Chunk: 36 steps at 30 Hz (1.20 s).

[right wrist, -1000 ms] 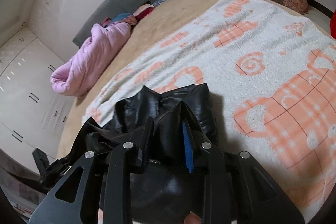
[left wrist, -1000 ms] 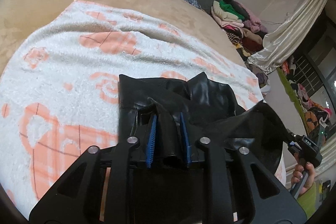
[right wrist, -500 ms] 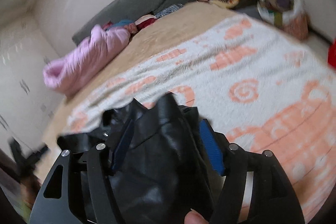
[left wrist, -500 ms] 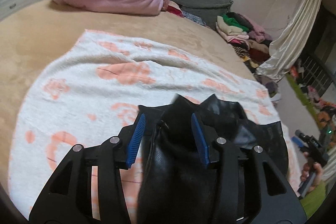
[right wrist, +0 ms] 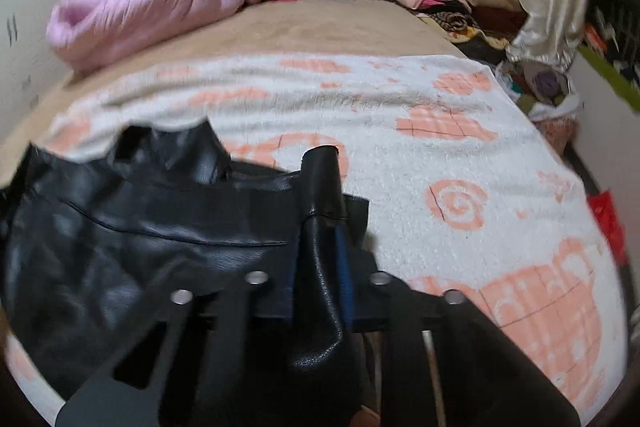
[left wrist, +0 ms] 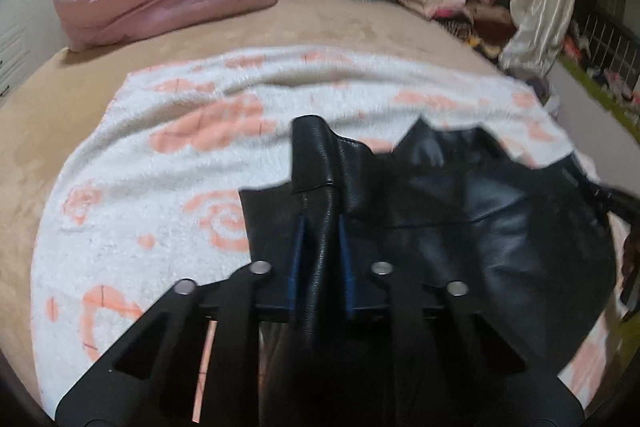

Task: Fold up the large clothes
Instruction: 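Lay the hem onto the jacket and open both grippers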

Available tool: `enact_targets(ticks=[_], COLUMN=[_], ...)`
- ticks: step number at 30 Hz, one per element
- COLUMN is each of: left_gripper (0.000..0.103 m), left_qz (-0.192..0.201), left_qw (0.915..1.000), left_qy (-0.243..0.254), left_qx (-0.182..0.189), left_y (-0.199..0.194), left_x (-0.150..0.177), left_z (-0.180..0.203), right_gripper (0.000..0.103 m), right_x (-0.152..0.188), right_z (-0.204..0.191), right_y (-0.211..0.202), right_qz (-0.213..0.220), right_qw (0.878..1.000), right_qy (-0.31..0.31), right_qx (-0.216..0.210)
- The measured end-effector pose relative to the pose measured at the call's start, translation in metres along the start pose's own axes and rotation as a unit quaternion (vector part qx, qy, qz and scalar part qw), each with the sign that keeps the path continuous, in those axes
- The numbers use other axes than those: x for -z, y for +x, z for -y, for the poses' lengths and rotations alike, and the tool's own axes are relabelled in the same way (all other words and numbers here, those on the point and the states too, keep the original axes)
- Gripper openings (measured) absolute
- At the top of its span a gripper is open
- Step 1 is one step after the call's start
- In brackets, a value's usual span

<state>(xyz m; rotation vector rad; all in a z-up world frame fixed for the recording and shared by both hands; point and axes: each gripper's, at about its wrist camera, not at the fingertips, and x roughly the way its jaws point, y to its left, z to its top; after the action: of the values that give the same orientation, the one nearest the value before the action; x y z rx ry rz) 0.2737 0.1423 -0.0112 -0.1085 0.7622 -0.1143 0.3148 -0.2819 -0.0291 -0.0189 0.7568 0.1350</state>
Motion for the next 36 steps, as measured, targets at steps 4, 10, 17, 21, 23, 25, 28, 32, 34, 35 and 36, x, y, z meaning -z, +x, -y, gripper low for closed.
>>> enact_targets(ticks=[4,10,17,21,23,25,28,32,34,35,36], left_gripper=[0.006,0.006,0.009,0.012,0.017,0.020,0.027,0.050,0.053,0.058,0.062], left_qz=[0.047,0.042,-0.023,-0.035,-0.042,-0.046,-0.047,-0.041,-0.035,-0.031,-0.026], left_qw=[0.9982,0.9988,0.9994,0.9985,0.9976,0.9969,0.9963,0.9936,0.9939,0.9941,0.9939], left_qy=[-0.022,-0.021,-0.026,-0.040,-0.053,-0.062,-0.069,-0.104,-0.103,-0.103,-0.106], left_qx=[0.031,0.017,0.004,0.010,0.016,0.018,0.018,0.017,0.016,0.015,0.012], left_y=[-0.028,-0.006,0.042,0.050,0.055,0.059,0.057,0.044,0.033,0.027,0.021], left_x=[-0.019,-0.032,-0.015,-0.008,-0.004,-0.001,-0.001,-0.007,-0.012,-0.015,-0.017], left_z=[-0.006,-0.012,-0.027,-0.035,-0.039,-0.043,-0.044,-0.058,-0.060,-0.060,-0.062], right_gripper=[0.012,0.012,0.014,0.019,0.020,0.022,0.024,0.047,0.075,0.076,0.076], right_x=[-0.023,-0.044,-0.027,-0.016,-0.014,-0.011,-0.012,-0.015,-0.015,-0.013,-0.009], right_z=[0.018,0.017,0.015,0.017,0.020,0.020,0.019,0.029,0.034,0.037,0.041], right_y=[-0.027,-0.011,0.042,0.058,0.065,0.071,0.071,0.055,0.042,0.035,0.026], right_qz=[0.047,0.039,-0.013,-0.028,-0.034,-0.042,-0.051,-0.041,-0.035,-0.027,-0.022], right_qw=[0.996,0.997,0.998,0.997,0.996,0.996,0.996,0.994,0.993,0.993,0.992], right_qy=[0.053,0.053,0.068,0.074,0.079,0.081,0.078,0.099,0.109,0.113,0.119], right_qx=[-0.051,-0.035,-0.006,0.001,0.002,0.003,0.006,-0.030,-0.018,-0.018,-0.026])
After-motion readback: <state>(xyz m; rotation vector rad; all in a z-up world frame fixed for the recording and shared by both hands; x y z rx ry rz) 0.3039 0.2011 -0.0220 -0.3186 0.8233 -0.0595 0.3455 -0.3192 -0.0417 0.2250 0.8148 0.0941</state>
